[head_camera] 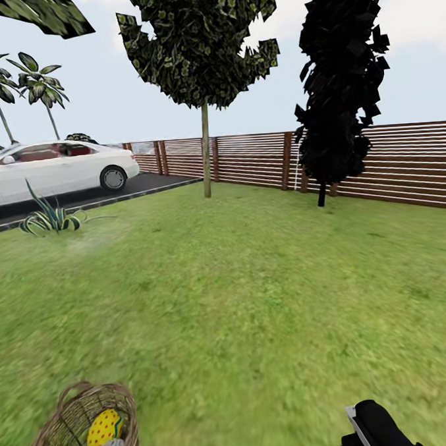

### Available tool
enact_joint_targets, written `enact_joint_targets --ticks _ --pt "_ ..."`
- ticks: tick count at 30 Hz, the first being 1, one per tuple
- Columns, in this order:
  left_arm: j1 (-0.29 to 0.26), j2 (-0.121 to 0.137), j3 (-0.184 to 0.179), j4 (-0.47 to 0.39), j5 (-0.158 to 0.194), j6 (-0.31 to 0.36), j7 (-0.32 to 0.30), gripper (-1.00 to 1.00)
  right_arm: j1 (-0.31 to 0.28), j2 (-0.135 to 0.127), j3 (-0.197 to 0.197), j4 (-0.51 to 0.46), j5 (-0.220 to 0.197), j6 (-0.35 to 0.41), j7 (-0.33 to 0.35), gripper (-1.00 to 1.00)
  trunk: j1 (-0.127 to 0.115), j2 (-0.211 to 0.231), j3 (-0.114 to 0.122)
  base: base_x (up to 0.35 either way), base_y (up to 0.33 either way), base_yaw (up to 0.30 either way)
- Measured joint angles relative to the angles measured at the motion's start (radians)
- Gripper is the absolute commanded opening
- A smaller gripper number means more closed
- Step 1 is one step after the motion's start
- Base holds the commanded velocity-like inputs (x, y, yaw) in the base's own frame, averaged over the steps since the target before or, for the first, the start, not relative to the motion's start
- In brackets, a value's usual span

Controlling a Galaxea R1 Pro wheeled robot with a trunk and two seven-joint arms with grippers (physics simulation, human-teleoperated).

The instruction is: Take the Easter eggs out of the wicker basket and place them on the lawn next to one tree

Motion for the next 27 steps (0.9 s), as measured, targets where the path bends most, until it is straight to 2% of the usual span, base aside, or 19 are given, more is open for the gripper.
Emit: enact_joint_targets --ticks 11,18,27 --pt "0.000 -0.001 -0.001 0.000 -0.001 0.000 0.003 1.00 0.000 0.001 0.001 0.000 0.000 0.000 -0.001 1.00 0.001 0.000 0.000 0.083 0.191 0.000" --pt "0.000 -0.003 -0.006 0.000 -0.001 0.000 0.004 1.00 0.000 0.000 0.000 0.000 0.000 0.001 -0.001 1.00 0.000 0.000 0.000 0.025 0.013 0.000" --pt "0.000 -0.004 -0.009 0.009 -0.001 -0.002 0.005 1.00 0.000 0.000 0.000 0.000 0.000 0.001 -0.001 1.00 0.000 0.000 0.000 0.288 -0.066 0.000"
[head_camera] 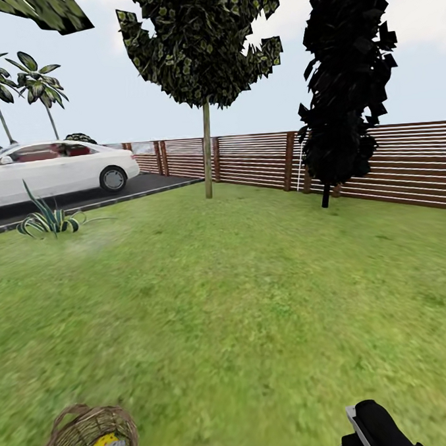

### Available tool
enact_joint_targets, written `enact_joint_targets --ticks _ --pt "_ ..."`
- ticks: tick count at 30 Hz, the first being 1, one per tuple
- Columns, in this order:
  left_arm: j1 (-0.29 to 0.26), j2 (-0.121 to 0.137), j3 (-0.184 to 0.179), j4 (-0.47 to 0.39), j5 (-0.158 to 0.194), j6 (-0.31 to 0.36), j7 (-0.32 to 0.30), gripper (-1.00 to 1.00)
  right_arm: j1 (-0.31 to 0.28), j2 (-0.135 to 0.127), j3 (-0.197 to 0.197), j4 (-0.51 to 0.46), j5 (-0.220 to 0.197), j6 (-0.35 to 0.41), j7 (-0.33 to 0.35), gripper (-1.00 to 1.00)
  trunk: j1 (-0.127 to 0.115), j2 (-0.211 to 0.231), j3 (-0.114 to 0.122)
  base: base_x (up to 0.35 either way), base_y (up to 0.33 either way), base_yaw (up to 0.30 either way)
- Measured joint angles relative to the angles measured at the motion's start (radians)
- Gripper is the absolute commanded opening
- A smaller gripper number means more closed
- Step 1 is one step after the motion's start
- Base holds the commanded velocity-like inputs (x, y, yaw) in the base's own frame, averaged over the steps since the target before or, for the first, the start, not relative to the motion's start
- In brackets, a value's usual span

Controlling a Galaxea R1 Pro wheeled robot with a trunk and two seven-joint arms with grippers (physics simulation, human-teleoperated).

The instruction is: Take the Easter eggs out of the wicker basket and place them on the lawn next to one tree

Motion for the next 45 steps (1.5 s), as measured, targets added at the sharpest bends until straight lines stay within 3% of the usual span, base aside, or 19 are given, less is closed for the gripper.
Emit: enact_joint_targets --ticks 25,37,45 --pt "0.000 -0.001 0.002 -0.001 0.002 0.000 -0.001 1.00 0.000 0.002 0.005 0.001 0.002 0.000 0.000 1.00 0.000 0.000 0.000 0.256 0.031 0.000" --pt "0.000 0.003 0.007 -0.004 0.003 0.000 -0.005 1.00 0.000 0.002 0.011 0.003 0.004 0.000 0.000 1.00 0.001 0.000 0.000 0.030 -0.008 0.000" --pt "0.000 0.005 0.010 -0.008 0.003 0.000 -0.006 1.00 0.000 0.002 0.009 0.003 0.002 0.000 0.000 1.00 0.031 -0.056 -0.025 0.000 0.000 0.000"
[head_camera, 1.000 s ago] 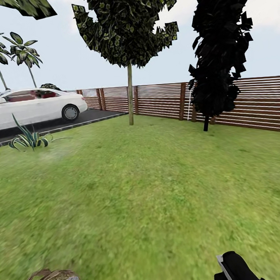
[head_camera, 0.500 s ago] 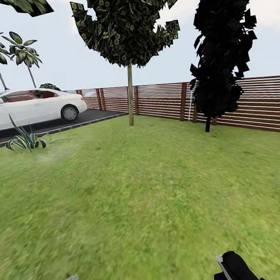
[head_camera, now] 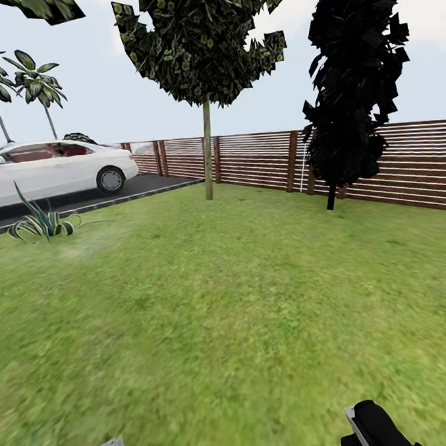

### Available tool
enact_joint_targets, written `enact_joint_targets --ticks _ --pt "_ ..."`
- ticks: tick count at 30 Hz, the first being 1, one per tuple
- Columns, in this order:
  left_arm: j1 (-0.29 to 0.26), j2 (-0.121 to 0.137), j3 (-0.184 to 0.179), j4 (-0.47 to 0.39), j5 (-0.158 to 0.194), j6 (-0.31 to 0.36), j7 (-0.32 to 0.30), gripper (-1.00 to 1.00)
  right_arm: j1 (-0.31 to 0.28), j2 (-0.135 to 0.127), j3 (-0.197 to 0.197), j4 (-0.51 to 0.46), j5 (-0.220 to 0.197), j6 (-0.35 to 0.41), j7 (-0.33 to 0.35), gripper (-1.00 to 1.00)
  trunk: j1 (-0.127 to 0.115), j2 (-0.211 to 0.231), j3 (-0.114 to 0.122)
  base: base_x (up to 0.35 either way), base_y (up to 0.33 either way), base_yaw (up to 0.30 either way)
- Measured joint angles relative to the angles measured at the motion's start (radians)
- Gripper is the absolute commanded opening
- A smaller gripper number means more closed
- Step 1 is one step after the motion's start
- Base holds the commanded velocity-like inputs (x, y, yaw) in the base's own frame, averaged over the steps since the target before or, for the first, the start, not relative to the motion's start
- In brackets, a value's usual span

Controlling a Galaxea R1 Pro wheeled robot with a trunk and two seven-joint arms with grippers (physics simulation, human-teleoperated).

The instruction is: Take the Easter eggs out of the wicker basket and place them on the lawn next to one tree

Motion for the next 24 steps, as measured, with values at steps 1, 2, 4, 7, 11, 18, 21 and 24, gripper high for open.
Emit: enact_joint_targets --ticks 1,2,4,7,11,18,21,24 --pt "0.000 0.001 0.000 -0.001 0.000 0.000 0.000 1.00 0.000 0.000 -0.001 0.000 0.000 0.000 0.000 1.00 0.004 -0.007 -0.003 0.000 0.000 0.000" --pt "0.000 0.000 0.000 -0.002 0.000 0.000 0.001 1.00 0.000 0.000 -0.003 0.000 0.000 0.000 0.000 1.00 0.008 -0.014 -0.006 0.000 0.000 0.000" --pt "0.000 -0.001 0.000 -0.002 0.000 0.000 0.002 1.00 0.000 0.000 -0.006 0.000 -0.001 0.000 0.000 1.00 0.015 -0.028 -0.013 0.000 0.000 0.000" --pt "0.000 -0.001 -0.001 0.001 0.000 0.000 0.003 1.00 0.000 0.000 -0.007 -0.001 -0.001 0.000 0.000 1.00 0.027 -0.049 -0.022 0.000 0.000 0.000" --pt "0.000 -0.002 -0.001 0.003 0.000 0.000 0.003 1.00 0.000 0.000 -0.007 -0.002 -0.001 0.000 0.000 1.00 0.042 -0.077 -0.034 0.000 0.000 0.000" --pt "0.000 -0.003 -0.001 0.005 0.000 0.000 0.001 1.00 0.000 -0.006 -0.009 -0.006 -0.003 -0.001 0.003 1.00 0.069 -0.126 -0.056 0.000 0.000 0.000" --pt "0.000 -0.003 -0.002 0.005 0.000 0.000 0.001 1.00 0.000 -0.007 -0.009 -0.006 -0.003 -0.003 0.003 1.00 0.081 -0.147 -0.066 0.000 0.000 0.000" --pt "0.000 -0.003 -0.004 0.005 0.000 0.000 0.001 1.00 0.000 -0.007 -0.009 -0.006 -0.003 -0.003 0.002 1.00 0.092 -0.168 -0.075 0.000 0.000 0.000"
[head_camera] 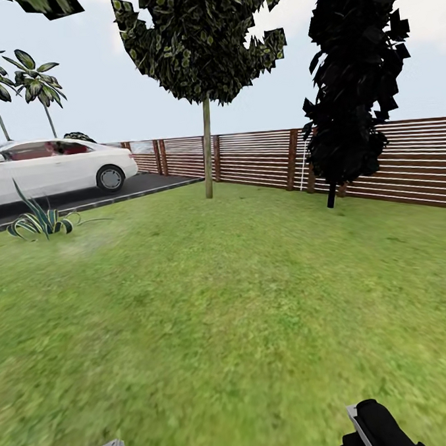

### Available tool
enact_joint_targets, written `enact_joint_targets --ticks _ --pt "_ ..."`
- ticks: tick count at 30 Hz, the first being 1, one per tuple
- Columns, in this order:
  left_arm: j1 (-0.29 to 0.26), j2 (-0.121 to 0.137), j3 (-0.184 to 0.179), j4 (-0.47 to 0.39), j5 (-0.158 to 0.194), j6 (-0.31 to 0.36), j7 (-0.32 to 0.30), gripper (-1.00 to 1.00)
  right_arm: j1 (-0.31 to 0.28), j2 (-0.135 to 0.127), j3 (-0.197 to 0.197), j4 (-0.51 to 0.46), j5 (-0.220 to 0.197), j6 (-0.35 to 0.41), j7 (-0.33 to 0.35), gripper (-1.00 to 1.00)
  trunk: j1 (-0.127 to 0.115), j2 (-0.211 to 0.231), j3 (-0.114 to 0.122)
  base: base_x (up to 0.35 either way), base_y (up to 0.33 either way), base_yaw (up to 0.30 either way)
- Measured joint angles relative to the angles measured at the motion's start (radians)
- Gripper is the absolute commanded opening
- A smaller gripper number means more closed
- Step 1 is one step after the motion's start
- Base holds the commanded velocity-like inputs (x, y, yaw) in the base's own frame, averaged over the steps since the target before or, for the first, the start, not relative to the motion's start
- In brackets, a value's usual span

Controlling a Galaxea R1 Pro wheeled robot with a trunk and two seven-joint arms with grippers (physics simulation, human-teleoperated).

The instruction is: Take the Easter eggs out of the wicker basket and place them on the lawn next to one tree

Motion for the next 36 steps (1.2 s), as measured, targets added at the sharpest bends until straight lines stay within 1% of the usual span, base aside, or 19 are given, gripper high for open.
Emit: enact_joint_targets --ticks 10,14,20,25,36 --pt "0.000 0.006 0.004 -0.012 0.000 0.001 -0.002 1.00 0.000 0.001 0.000 0.000 0.000 0.000 -0.002 1.00 0.038 -0.070 -0.031 0.000 0.000 0.000" --pt "0.000 0.016 0.005 -0.012 0.000 0.001 -0.002 1.00 0.000 0.001 0.000 0.000 0.002 0.000 -0.003 1.00 0.054 -0.098 -0.044 0.000 0.000 0.000" --pt "0.000 0.021 0.007 -0.012 0.000 0.001 -0.002 1.00 0.000 0.002 0.000 0.001 0.002 0.000 -0.004 1.00 0.077 -0.140 -0.063 0.000 0.000 0.000" --pt "0.000 0.031 0.007 -0.012 0.002 0.000 -0.003 1.00 0.000 0.002 0.000 0.001 0.002 0.000 -0.004 1.00 0.096 -0.175 -0.078 0.000 0.000 0.000" --pt "0.000 0.029 0.006 -0.011 0.003 0.000 -0.001 1.00 0.000 0.001 0.000 0.000 0.002 0.000 -0.003 1.00 0.138 -0.252 -0.113 0.000 0.000 0.000"
